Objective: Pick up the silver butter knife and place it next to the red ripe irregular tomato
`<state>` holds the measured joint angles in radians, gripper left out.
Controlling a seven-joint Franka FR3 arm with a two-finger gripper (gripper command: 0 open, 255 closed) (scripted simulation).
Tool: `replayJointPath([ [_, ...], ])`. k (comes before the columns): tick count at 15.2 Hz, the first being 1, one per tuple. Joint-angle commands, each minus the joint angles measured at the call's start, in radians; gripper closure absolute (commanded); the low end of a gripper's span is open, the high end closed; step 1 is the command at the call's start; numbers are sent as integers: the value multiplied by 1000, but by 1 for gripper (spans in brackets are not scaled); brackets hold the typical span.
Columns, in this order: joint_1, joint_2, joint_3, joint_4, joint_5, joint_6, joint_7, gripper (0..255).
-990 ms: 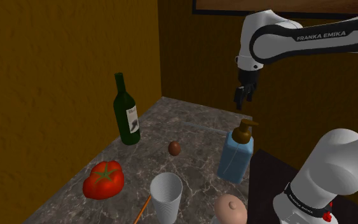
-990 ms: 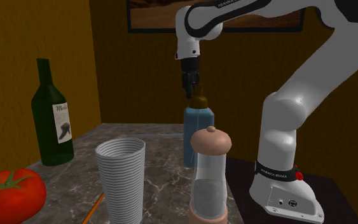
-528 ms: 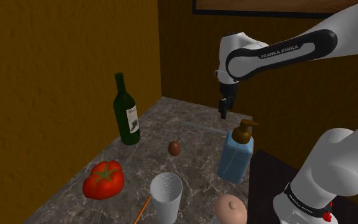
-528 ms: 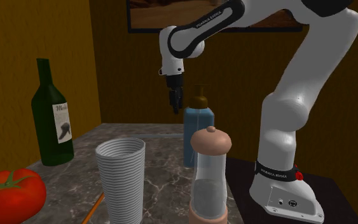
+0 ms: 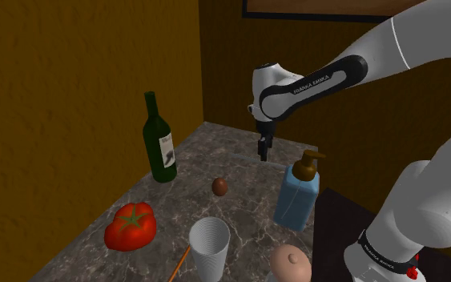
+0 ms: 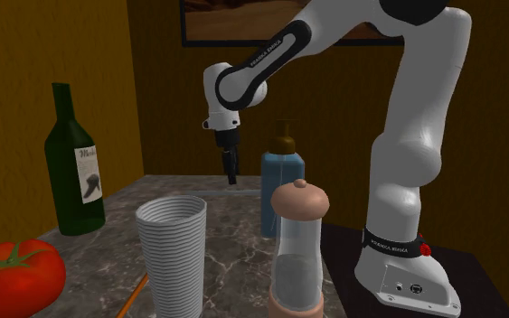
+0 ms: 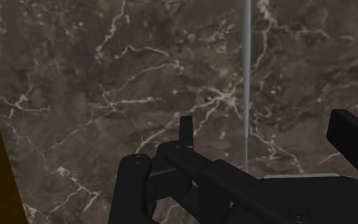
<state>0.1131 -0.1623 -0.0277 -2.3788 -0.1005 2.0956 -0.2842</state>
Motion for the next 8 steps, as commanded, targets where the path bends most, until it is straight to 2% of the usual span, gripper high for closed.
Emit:
replayJointPath([
  [1, 1, 20, 1, -11, -1, 31, -2, 0],
  [5, -1, 46, -2, -43, -5, 89, 0, 0],
  [8, -2, 50, -2, -47, -6, 97, 0, 0],
])
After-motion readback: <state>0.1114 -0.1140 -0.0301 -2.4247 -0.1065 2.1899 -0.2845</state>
